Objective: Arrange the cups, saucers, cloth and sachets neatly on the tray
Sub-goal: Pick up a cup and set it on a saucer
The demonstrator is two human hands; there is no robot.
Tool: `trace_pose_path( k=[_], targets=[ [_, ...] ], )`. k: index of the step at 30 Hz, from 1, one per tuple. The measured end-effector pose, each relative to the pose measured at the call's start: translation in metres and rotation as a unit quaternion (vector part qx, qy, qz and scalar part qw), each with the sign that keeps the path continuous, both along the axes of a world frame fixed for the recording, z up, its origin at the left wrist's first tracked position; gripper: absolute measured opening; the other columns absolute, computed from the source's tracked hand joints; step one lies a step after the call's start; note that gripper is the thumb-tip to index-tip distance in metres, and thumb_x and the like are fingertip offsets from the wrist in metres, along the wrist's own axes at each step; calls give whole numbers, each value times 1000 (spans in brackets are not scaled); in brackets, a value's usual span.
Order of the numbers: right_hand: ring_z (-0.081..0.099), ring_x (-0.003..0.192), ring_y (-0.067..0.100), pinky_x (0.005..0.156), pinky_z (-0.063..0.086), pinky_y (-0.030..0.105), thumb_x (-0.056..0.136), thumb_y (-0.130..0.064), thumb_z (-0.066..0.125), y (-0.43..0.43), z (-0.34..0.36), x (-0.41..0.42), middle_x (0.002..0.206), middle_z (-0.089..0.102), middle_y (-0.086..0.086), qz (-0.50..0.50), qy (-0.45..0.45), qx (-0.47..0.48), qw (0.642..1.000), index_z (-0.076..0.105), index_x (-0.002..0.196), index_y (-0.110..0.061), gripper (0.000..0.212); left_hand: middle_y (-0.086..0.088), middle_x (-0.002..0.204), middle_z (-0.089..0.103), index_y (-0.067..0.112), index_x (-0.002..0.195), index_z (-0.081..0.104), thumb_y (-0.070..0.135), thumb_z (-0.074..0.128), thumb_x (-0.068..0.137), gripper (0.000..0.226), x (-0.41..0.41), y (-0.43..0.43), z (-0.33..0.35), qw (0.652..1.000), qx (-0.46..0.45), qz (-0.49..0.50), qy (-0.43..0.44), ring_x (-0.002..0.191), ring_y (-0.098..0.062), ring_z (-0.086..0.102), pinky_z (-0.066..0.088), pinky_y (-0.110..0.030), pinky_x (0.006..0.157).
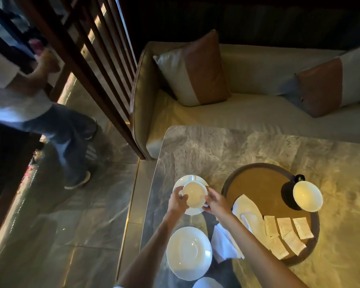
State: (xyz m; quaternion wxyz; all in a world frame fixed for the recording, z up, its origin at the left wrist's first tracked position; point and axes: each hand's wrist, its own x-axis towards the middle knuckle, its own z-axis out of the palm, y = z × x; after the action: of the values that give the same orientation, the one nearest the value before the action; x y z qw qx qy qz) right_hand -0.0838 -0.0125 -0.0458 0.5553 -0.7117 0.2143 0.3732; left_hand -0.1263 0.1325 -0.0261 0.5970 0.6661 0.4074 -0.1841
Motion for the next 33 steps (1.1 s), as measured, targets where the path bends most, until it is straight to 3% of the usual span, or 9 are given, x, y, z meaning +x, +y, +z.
trace_pose_path(
  k=[4, 8, 14, 16, 19, 25, 28, 33],
  targets=[
    [52, 114, 29, 80, 58, 39, 99, -7, 51, 1, -6, 0, 135, 52, 10, -7, 15, 3, 1000, 52, 137, -17, 39, -25, 117, 58, 6, 133, 46, 1, 49, 94, 40, -3, 0, -8, 1000, 12, -6, 7, 103, -35, 57, 55, -55, 87],
    [50, 117, 28, 81, 58, 40, 99, -9, 52, 0, -8, -2, 135, 51, 7, -2, 16, 7, 1000, 52, 137, -19, 39, -27, 121, 58, 6, 130, 48, -2, 47, 92, 38, -3, 0, -11, 1000, 15, 7, 11, 111, -41, 58, 54, -57, 88],
    [51, 120, 28, 71, 60, 31, 99, -12, 53, 1, -5, -2, 130, 51, 3, 5, 25, 8, 1000, 52, 137, -23, 39, -19, 109, 54, 3, 129, 47, -5, 45, 93, 37, -4, 2, -17, 999, -12, 46, 9, 97, -31, 56, 53, -56, 84],
    [50, 122, 29, 79, 60, 37, 100, -14, 52, 2, -5, -3, 131, 51, 3, 13, 26, 7, 1000, 51, 138, -24, 39, -22, 112, 55, 4, 129, 46, -4, 45, 94, 36, -5, 4, -17, 999, -18, 45, 9, 97, -31, 56, 54, -56, 83],
    [49, 124, 29, 88, 58, 44, 100, -16, 51, 1, -7, -4, 133, 50, 4, 21, 27, 4, 999, 50, 138, -25, 39, -26, 123, 54, 6, 130, 45, -3, 45, 95, 36, -6, 6, -17, 999, -24, 36, 10, 99, -31, 55, 56, -51, 80],
    [53, 122, 27, 86, 59, 43, 100, -21, 51, -1, -4, -8, 134, 52, 2, 31, 28, 17, 999, 52, 130, -35, 33, -21, 126, 50, 6, 132, 44, -3, 42, 96, 37, -4, 6, -16, 999, -39, 36, 14, 103, -29, 51, 53, -34, 64],
    [54, 123, 28, 82, 60, 41, 100, -21, 53, -2, -4, -9, 137, 51, 4, 28, 34, 21, 999, 50, 135, -33, 37, -13, 119, 48, 7, 132, 44, -2, 43, 96, 37, -6, 6, -17, 999, -32, 26, 14, 102, -27, 50, 54, -31, 63],
    [55, 124, 28, 82, 61, 42, 99, -21, 54, -4, -4, -8, 140, 50, 5, 21, 50, 26, 998, 48, 139, -32, 41, -19, 129, 50, 8, 134, 43, 1, 43, 97, 37, -7, 7, -17, 1000, -15, 11, 11, 105, -26, 50, 56, -43, 79]
  ],
)
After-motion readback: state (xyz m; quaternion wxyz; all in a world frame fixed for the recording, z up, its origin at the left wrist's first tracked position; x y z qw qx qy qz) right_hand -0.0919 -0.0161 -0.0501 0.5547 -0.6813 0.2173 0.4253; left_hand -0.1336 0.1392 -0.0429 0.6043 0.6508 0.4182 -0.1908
